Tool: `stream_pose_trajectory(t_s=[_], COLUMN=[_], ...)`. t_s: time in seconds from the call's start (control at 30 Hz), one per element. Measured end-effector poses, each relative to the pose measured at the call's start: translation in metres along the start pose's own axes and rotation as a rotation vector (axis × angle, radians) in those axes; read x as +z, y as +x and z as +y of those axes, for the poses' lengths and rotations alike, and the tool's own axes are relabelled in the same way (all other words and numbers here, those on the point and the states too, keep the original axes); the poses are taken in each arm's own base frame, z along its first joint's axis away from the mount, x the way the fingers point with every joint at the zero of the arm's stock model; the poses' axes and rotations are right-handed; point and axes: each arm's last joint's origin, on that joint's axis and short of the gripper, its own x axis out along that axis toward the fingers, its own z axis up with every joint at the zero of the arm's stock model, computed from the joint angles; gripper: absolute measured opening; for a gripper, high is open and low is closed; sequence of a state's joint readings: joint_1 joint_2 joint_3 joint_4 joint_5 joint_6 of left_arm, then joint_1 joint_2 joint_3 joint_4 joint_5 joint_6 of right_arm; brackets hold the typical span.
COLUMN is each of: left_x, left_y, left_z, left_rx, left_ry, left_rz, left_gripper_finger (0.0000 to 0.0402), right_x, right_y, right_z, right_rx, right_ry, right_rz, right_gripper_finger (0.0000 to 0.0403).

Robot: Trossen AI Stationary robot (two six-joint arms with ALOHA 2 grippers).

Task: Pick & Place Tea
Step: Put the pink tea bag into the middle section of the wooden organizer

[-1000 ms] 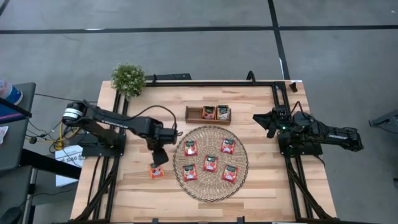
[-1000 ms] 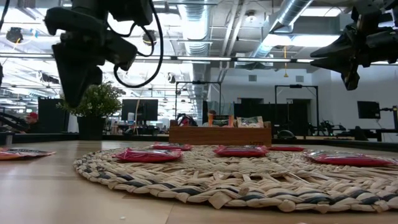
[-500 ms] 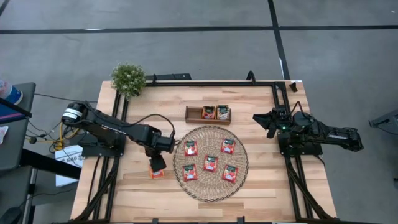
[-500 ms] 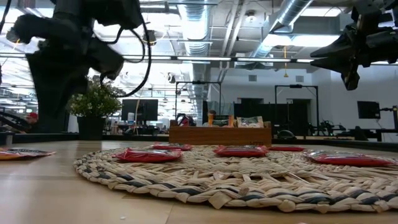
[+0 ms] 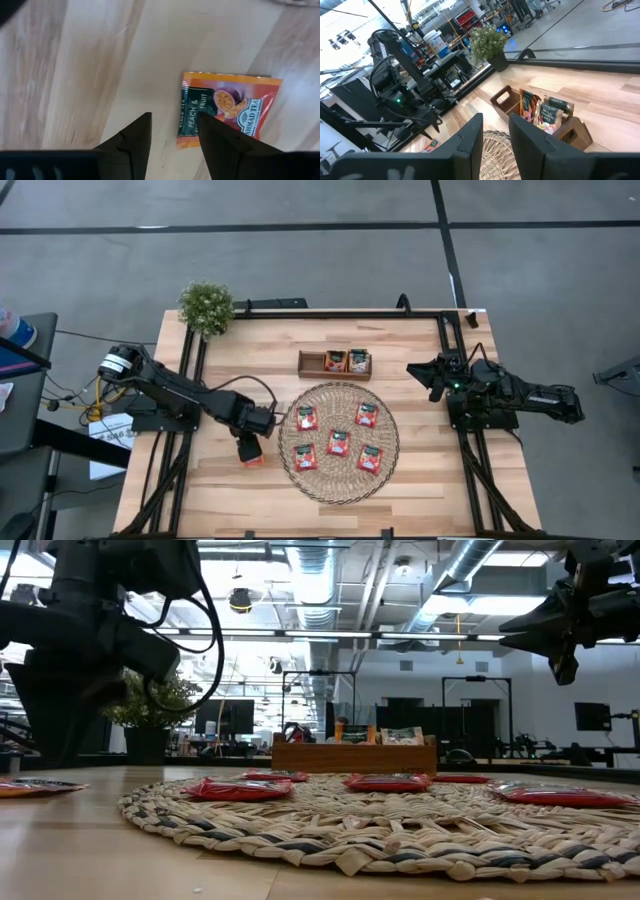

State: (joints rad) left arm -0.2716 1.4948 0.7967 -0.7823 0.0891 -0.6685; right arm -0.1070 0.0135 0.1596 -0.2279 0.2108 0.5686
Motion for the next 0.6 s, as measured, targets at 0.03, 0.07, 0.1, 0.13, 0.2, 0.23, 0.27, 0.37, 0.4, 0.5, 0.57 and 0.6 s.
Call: stream_pose_trajectory(t_s=[0.03, 0.07, 0.1, 0.13, 0.2, 0.23, 0.27, 0.37, 0.4, 0.5, 0.57, 0.6], left_x=[0.000, 0.000, 0.000, 0.000, 0.000, 0.000, 0.000, -0.003, -0.004, -0.008, -0.010, -0.010], left_y=[0.000, 0.000, 0.000, 0.000, 0.000, 0.001, 0.002, 0.009, 0.011, 0.017, 0.018, 0.019], left_z=[-0.001, -0.002, -0.002, -0.002, -0.002, -0.001, -0.001, 0.001, 0.002, 0.005, 0.006, 0.007], left_rx=[0.000, -0.001, -0.001, 0.006, 0.027, 0.032, 0.029, 0.011, -0.002, -0.010, -0.009, -0.012], left_ry=[0.013, 0.026, 0.036, 0.040, 0.040, 0.040, 0.039, 0.038, 0.036, 0.034, 0.034, 0.034], left_rz=[-0.007, -0.010, -0.013, -0.018, -0.033, -0.040, -0.045, -0.040, -0.032, -0.006, -0.004, -0.007], left_gripper_finger=[0.0150, 0.0150, 0.0150, 0.0150, 0.0150, 0.0150, 0.0150, 0.0150, 0.0150, 0.0149, 0.0149, 0.0149], right_x=[0.000, 0.000, 0.000, 0.000, 0.000, 0.000, 0.000, 0.000, 0.000, 0.000, 0.000, 0.000], right_y=[0.000, 0.000, 0.000, 0.000, 0.000, 0.000, 0.000, 0.000, 0.000, 0.000, 0.000, 0.000], right_z=[0.000, 0.000, 0.000, 0.000, 0.000, 0.000, 0.000, 0.000, 0.000, 0.000, 0.000, 0.000], right_rx=[0.000, 0.000, 0.000, 0.000, 0.000, 0.000, 0.000, 0.000, 0.000, 0.000, 0.000, 0.001], right_ry=[0.000, 0.000, 0.000, 0.000, 0.000, 0.000, 0.000, 0.000, 0.000, 0.000, 0.000, 0.000], right_rz=[0.000, 0.000, 0.000, 0.000, 0.000, 0.000, 0.000, 0.000, 0.000, 0.000, 0.001, 0.001], right_gripper_finger=[0.0087, 0.0087, 0.0087, 0.0087, 0.0087, 0.0087, 0.0087, 0.0087, 0.0087, 0.0087, 0.0087, 0.0087])
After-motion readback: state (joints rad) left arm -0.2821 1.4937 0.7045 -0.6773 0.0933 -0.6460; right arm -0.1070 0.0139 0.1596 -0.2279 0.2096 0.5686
